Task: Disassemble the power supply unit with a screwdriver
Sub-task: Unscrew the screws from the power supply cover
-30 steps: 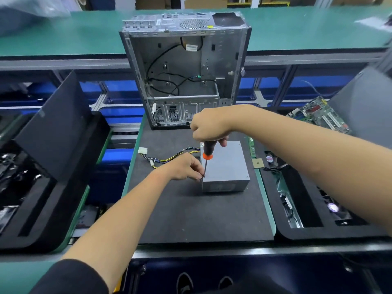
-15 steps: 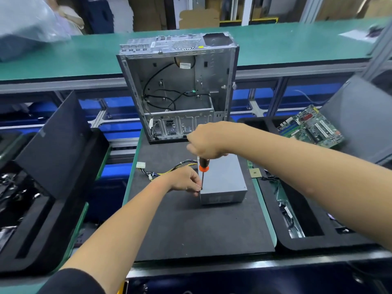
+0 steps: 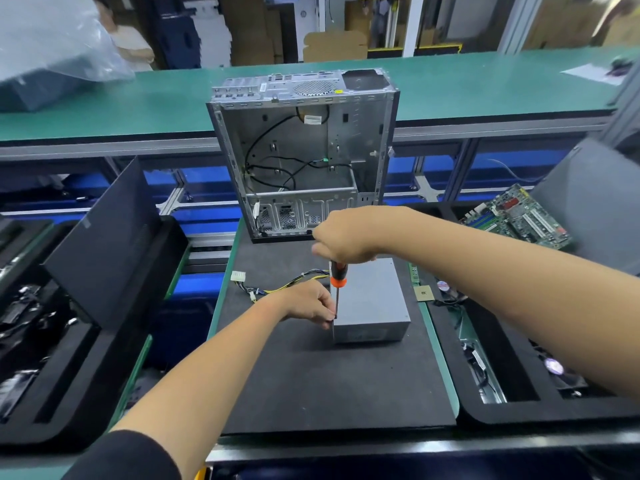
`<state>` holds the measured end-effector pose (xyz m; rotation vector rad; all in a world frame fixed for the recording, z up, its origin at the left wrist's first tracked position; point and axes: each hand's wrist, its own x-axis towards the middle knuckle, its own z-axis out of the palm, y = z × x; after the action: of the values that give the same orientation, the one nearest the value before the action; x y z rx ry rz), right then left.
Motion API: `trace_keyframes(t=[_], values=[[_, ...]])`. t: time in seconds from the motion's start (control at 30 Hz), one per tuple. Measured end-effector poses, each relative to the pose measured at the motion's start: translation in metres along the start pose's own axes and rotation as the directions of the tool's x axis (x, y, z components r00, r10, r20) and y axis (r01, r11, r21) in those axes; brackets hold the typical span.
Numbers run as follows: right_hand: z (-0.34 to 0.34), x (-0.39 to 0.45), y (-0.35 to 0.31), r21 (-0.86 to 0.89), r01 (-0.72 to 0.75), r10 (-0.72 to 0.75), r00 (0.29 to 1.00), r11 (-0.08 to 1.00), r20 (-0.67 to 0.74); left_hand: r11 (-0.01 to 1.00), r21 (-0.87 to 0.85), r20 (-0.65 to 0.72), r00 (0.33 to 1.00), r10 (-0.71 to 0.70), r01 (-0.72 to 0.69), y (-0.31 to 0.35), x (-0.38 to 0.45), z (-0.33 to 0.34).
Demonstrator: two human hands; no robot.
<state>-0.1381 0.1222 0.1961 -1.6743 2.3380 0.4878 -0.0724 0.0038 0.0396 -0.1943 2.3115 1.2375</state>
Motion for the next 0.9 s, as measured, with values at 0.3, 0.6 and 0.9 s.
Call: trace_keyframes(t=[0.3,0.6,0.9], values=[[0.000,-0.014,0.004,0.348,0.106,-0.097,0.994,0.932,-0.045,1.000,-0.020,-0.013,1.000,0.015,-0.016,-0.006,0.001,0.000],[0.001,-0.019,0.014,0.355,0.129,-0.107,0.991,0.926,-0.081,0.997,-0.079,-0.010,1.000,0.012,-0.012,-0.005,-0.002,0.001],[0.008,-0.006,0.001,0.099,-0.059,0.070,0.991,0.993,-0.116,0.993,-0.116,-0.003,1.000,-0.008,0.008,-0.003,-0.005,0.002]])
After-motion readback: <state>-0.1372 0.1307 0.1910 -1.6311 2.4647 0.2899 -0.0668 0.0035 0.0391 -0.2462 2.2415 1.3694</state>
